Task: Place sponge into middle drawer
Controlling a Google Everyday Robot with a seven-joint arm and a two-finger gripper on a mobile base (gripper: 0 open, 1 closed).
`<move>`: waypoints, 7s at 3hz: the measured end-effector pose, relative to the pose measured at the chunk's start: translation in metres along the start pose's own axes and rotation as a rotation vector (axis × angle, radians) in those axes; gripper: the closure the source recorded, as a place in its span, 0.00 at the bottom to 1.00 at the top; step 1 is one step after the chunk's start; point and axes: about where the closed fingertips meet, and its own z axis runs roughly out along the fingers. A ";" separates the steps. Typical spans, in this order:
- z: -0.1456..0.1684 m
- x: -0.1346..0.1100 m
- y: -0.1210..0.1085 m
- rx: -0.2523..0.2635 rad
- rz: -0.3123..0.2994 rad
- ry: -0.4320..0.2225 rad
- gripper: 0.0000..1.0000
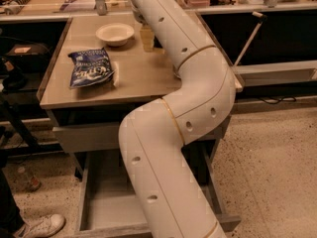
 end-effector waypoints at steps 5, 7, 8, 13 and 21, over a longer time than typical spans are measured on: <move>-0.069 0.015 -0.005 0.052 0.025 -0.074 1.00; -0.098 0.027 0.004 0.100 0.083 -0.062 1.00; -0.116 0.036 0.015 0.161 0.134 -0.083 1.00; -0.124 0.039 0.062 0.223 0.216 -0.129 1.00; -0.151 0.047 0.263 -0.016 0.437 -0.244 1.00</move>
Offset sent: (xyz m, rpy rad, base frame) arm -0.1263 -0.0396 0.0387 0.0204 0.1484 -0.0310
